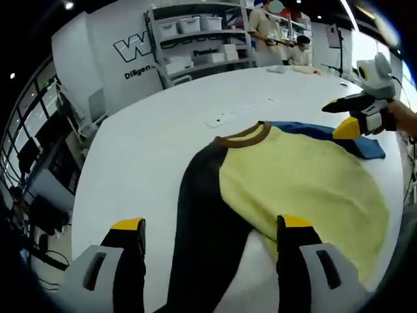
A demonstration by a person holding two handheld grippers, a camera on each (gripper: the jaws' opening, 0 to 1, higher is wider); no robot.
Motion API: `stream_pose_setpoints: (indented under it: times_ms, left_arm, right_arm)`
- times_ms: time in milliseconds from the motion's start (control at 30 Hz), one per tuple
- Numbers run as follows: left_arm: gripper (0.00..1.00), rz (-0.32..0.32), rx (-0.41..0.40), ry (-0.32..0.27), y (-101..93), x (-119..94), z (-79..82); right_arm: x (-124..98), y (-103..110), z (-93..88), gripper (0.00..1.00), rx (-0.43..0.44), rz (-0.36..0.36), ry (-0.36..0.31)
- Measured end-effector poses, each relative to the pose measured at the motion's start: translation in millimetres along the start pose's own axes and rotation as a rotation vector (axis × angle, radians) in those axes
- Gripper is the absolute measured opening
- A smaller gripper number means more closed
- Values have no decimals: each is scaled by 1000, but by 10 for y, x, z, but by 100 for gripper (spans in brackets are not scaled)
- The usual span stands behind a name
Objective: Fold the garment on the visible template until the final outline fits inside the template.
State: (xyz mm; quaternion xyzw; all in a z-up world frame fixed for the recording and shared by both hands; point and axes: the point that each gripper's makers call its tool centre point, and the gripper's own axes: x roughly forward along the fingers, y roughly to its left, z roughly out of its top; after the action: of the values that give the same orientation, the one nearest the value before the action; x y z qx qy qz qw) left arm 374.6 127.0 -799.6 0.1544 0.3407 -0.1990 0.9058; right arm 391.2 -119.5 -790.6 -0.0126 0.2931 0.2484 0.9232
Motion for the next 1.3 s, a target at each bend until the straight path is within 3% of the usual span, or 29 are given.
stream_pose_setpoints:
  times_ms: [200,367,533,600,733,833,1033,1233,1300]
  left_arm:
    - [76,23,15,-4,-142,-224,-210]
    - [73,73,15,-4,-63,-403,-391]
    - [67,99,-5,60,92,-437,-702]
    - [60,103,-22,57,133,-459,-776]
    - [46,106,-37,58,144,-437,-871]
    - [43,112,-30,50,141,-407,-905]
    - [40,95,25,104,148,-319,-1060]
    - [29,89,37,60,142,-264,-969]
    - [18,78,36,67,131,-237,-981]
  right_arm:
    - [-209,276,-112,94,-16,59,8]
    - [-381,465,-243,96,-29,99,16]
    - [-505,606,-404,96,-48,119,37]
    - [-577,664,-461,96,-60,119,39]
    - [-674,734,-576,96,-75,128,52]
    - [-725,753,-665,96,-81,128,64]
    - [-837,787,-821,96,-74,128,85]
    - [-916,828,-923,96,-70,129,100]
    - [-940,809,-923,96,-68,122,94]
